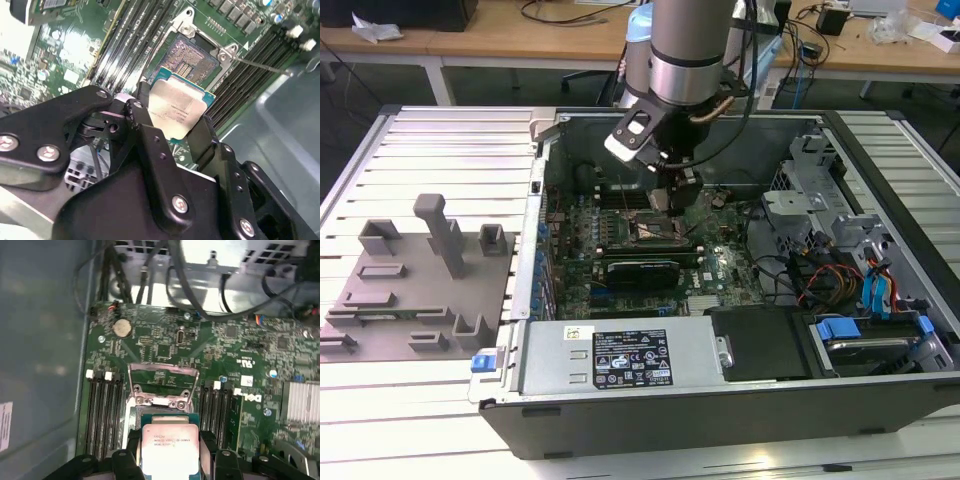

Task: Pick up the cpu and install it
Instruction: 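Place the cpu into insertion slot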

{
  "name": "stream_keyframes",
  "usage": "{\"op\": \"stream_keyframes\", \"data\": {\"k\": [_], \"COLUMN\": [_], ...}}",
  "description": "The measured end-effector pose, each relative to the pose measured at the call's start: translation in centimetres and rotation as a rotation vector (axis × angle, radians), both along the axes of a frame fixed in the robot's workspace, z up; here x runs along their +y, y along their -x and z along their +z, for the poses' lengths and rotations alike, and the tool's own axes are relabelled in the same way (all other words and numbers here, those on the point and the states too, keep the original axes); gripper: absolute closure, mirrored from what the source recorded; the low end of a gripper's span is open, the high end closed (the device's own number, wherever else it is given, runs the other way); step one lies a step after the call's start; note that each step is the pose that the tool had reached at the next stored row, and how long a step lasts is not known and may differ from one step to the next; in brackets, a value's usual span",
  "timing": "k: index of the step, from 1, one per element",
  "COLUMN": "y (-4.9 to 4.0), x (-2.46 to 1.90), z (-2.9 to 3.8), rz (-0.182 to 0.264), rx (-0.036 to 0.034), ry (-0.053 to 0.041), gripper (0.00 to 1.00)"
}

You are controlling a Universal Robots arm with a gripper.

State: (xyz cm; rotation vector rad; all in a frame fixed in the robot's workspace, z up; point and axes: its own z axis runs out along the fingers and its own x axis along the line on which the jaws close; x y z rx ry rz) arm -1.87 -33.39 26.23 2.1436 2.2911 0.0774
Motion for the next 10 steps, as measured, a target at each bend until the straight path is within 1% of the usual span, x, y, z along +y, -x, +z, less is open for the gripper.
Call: {"op": "stream_keyframes", "data": {"k": [1,2,3,8,10], "y": [0.03,0.11,0.12,0.13,0.14], "x": [0.0,0.0,0.0,0.0,0.0], "z": [-0.43,-1.15,-1.26,-1.29,-1.4], "rz": [-0.024,-0.023,-0.023,-0.022,-0.021], "rx": [0.0,0.0,-0.0001,0.0,-0.0002], "ry": [-0.0001,0.0,-0.0001,0.0001,-0.0003], "gripper": [0.45,0.45,0.45,0.45,0.45]}}
